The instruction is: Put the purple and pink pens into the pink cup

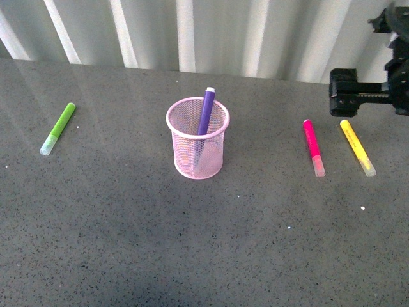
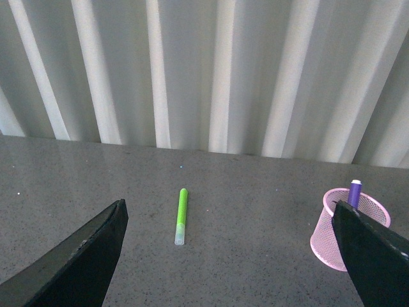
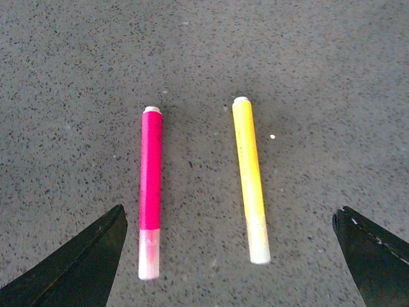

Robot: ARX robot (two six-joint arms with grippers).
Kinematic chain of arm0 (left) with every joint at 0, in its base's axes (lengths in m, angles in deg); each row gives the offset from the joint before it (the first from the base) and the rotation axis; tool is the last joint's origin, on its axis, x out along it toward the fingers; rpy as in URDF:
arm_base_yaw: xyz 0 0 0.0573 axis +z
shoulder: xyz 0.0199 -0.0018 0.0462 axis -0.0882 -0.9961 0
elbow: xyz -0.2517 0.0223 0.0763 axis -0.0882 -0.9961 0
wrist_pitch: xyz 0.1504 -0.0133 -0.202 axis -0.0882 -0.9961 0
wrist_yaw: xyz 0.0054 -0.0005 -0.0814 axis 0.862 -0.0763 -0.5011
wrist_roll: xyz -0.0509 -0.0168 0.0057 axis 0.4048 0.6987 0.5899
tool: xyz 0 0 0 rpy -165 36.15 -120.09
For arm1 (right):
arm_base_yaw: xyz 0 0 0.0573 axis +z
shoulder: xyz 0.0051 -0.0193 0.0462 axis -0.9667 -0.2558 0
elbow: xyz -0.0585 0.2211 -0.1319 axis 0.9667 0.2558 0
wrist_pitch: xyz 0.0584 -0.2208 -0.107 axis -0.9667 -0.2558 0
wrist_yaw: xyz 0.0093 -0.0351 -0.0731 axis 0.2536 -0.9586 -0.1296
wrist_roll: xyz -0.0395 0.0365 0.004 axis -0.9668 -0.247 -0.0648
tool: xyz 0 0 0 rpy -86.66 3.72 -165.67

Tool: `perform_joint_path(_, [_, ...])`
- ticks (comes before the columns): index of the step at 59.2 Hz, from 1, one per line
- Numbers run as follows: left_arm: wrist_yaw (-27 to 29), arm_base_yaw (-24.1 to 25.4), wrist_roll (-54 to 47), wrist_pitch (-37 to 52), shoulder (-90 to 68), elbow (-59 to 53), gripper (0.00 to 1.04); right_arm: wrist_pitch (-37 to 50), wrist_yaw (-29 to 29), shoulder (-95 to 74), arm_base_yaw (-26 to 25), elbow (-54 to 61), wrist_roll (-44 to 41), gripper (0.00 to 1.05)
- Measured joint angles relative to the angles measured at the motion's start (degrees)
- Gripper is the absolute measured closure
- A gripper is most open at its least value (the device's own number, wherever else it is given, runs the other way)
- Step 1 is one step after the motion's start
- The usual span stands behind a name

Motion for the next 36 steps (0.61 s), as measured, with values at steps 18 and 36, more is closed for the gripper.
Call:
perform_joint_path(18, [0.0,0.0,0.0,0.0,0.0,0.0,0.07,-4.8,1.6,-11.8,2.4,-14.1,1.7,0.07])
perform_joint_path(36, [0.0,0.0,0.0,0.0,0.0,0.0,0.07,-7.6,1.8,-20.5,3.0,-23.1,4.5,0.07])
